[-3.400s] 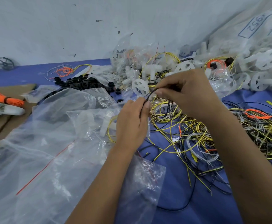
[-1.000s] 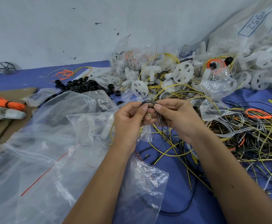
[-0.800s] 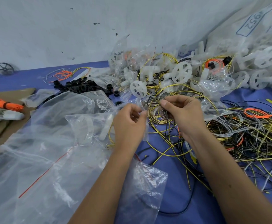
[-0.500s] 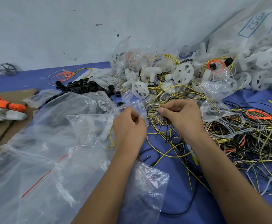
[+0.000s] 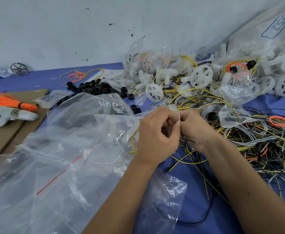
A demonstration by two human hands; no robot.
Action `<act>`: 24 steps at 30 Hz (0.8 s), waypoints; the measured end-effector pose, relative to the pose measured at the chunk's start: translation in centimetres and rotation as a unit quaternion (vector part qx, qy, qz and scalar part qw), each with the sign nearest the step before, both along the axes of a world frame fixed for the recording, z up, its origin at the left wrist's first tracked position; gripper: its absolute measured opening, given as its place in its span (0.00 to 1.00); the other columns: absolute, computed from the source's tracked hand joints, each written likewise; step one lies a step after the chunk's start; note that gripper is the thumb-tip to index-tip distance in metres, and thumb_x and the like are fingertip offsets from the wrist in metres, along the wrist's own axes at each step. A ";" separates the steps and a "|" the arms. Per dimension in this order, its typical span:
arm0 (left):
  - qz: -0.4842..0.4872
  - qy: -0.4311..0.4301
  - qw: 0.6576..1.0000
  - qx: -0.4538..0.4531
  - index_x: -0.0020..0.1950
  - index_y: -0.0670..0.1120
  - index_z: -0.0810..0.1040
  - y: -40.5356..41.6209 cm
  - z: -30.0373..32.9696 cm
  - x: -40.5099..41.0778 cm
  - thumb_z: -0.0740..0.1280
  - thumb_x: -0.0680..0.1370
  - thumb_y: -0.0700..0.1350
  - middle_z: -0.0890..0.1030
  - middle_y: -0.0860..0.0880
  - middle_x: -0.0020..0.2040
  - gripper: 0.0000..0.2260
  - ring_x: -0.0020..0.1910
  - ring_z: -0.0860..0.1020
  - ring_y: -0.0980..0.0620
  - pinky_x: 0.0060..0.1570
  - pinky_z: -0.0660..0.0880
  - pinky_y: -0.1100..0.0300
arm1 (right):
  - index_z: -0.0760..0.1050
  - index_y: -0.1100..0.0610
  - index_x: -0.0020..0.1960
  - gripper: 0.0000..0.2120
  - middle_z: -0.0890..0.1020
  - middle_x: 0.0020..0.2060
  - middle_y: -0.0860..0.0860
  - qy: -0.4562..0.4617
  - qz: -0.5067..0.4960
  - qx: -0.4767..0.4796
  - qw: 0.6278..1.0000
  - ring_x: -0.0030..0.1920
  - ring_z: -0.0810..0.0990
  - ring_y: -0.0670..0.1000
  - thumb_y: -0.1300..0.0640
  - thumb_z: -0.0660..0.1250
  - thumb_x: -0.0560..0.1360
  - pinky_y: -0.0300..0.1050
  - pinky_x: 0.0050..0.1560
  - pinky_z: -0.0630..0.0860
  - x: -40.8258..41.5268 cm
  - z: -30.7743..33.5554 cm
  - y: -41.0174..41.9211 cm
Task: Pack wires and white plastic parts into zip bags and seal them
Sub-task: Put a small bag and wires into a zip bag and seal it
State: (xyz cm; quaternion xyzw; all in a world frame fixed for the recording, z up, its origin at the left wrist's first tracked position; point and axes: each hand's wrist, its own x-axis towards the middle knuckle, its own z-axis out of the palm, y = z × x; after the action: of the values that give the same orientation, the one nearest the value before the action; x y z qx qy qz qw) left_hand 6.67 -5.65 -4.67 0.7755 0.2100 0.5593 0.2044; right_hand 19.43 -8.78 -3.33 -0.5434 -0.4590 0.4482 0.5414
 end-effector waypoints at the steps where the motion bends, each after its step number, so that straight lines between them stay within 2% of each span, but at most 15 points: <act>1: -0.003 -0.007 1.000 0.001 0.40 0.43 0.77 -0.1 0.1 0.0 0.72 0.71 0.32 0.76 0.54 0.35 0.08 0.34 0.73 0.56 0.36 0.69 0.66 | 0.83 0.55 0.31 0.24 0.83 0.30 0.54 0.010 0.003 -0.003 1.000 0.30 0.80 0.51 0.79 0.60 0.71 0.42 0.29 0.74 -0.2 0.0 0.0; 5: -0.005 -0.023 1.000 0.009 0.40 0.41 0.78 -0.5 0.4 -0.1 0.73 0.70 0.30 0.76 0.52 0.35 0.08 0.34 0.73 0.55 0.36 0.69 0.65 | 0.79 0.55 0.25 0.25 0.79 0.24 0.51 0.051 -0.045 0.004 0.998 0.24 0.77 0.47 0.77 0.60 0.72 0.40 0.26 0.73 -0.8 -0.4 0.4; 8: -0.023 -0.023 0.999 0.032 0.40 0.39 0.78 -1.1 0.6 0.3 0.73 0.69 0.28 0.76 0.49 0.36 0.08 0.35 0.72 0.55 0.39 0.68 0.67 | 0.65 0.58 0.26 0.16 0.67 0.22 0.51 0.139 -0.091 0.037 0.985 0.22 0.67 0.46 0.71 0.56 0.69 0.37 0.24 0.67 -1.8 -0.2 0.7; 11: -0.037 -0.013 0.998 0.050 0.40 0.37 0.77 -1.2 0.3 0.6 0.72 0.69 0.28 0.76 0.48 0.36 0.08 0.37 0.72 0.54 0.40 0.68 0.68 | 0.62 0.49 0.22 0.24 0.62 0.21 0.44 0.108 -0.114 0.095 0.983 0.21 0.60 0.42 0.70 0.53 0.70 0.34 0.22 0.61 -2.4 -0.1 0.8; 13: -0.028 0.001 0.998 0.049 0.40 0.38 0.77 -1.0 0.1 0.5 0.73 0.70 0.29 0.76 0.49 0.37 0.08 0.37 0.71 0.55 0.41 0.67 0.69 | 0.65 0.48 0.26 0.25 0.66 0.23 0.44 0.105 -0.111 0.102 0.983 0.20 0.64 0.42 0.70 0.50 0.75 0.35 0.22 0.64 -2.6 -0.3 0.7; 15: -0.009 0.009 1.000 0.024 0.41 0.41 0.77 -0.5 -0.1 0.4 0.73 0.71 0.32 0.77 0.51 0.37 0.07 0.36 0.72 0.57 0.39 0.68 0.68 | 0.70 0.53 0.30 0.26 0.73 0.26 0.47 0.122 -0.065 0.081 0.987 0.24 0.72 0.43 0.71 0.47 0.79 0.35 0.27 0.71 -2.4 -0.7 0.7; 17: 0.024 0.000 0.999 -0.027 0.42 0.44 0.77 0.3 -0.3 0.1 0.73 0.73 0.36 0.77 0.54 0.36 0.06 0.35 0.74 0.57 0.36 0.71 0.63 | 0.77 0.60 0.38 0.21 0.79 0.33 0.53 0.059 0.052 0.060 0.995 0.36 0.77 0.51 0.75 0.50 0.77 0.43 0.39 0.74 -2.0 -0.7 0.7; 19: 0.055 -0.001 0.995 -0.084 0.41 0.46 0.77 1.1 -0.5 -0.2 0.72 0.74 0.39 0.78 0.54 0.35 0.06 0.34 0.76 0.54 0.35 0.75 0.56 | 0.81 0.58 0.43 0.23 0.83 0.37 0.51 -0.044 0.117 0.045 0.991 0.40 0.79 0.50 0.80 0.54 0.74 0.43 0.41 0.75 -1.2 -0.7 0.5; 20: 0.064 0.006 0.993 -0.103 0.41 0.46 0.77 1.5 -0.6 -0.3 0.72 0.74 0.39 0.78 0.54 0.35 0.06 0.34 0.77 0.53 0.36 0.75 0.53 | 0.82 0.56 0.41 0.23 0.83 0.36 0.48 -0.104 0.121 0.046 0.986 0.39 0.78 0.46 0.79 0.57 0.73 0.41 0.40 0.75 -0.8 -0.7 0.3; 21: 0.070 0.019 0.991 -0.111 0.41 0.46 0.76 1.7 -0.7 -0.4 0.71 0.75 0.39 0.78 0.53 0.35 0.06 0.34 0.77 0.53 0.36 0.76 0.52 | 0.81 0.56 0.39 0.20 0.82 0.33 0.48 -0.179 0.101 0.057 0.977 0.37 0.77 0.45 0.78 0.60 0.73 0.42 0.38 0.75 -0.4 -0.7 0.2; 23: 0.079 0.049 0.990 -0.105 0.41 0.45 0.76 2.0 -0.8 -0.5 0.71 0.75 0.39 0.78 0.53 0.35 0.06 0.34 0.76 0.53 0.37 0.75 0.51 | 0.81 0.58 0.37 0.11 0.82 0.31 0.52 -0.330 0.027 0.083 0.940 0.34 0.77 0.49 0.72 0.67 0.72 0.50 0.37 0.76 0.1 -0.8 0.5; 24: 0.083 0.061 0.989 -0.105 0.41 0.45 0.76 2.2 -0.8 -0.6 0.71 0.76 0.39 0.78 0.53 0.35 0.06 0.35 0.76 0.53 0.38 0.75 0.51 | 0.82 0.57 0.38 0.09 0.83 0.31 0.52 -0.374 -0.011 0.099 0.922 0.35 0.80 0.50 0.68 0.70 0.72 0.51 0.39 0.78 0.3 -0.9 0.5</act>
State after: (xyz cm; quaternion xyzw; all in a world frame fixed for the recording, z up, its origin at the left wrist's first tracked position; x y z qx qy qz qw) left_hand 6.04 -3.48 -5.49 0.7623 0.3436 0.5006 0.2241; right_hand 19.71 -8.28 -4.23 -0.6200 -0.6641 0.1591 0.3864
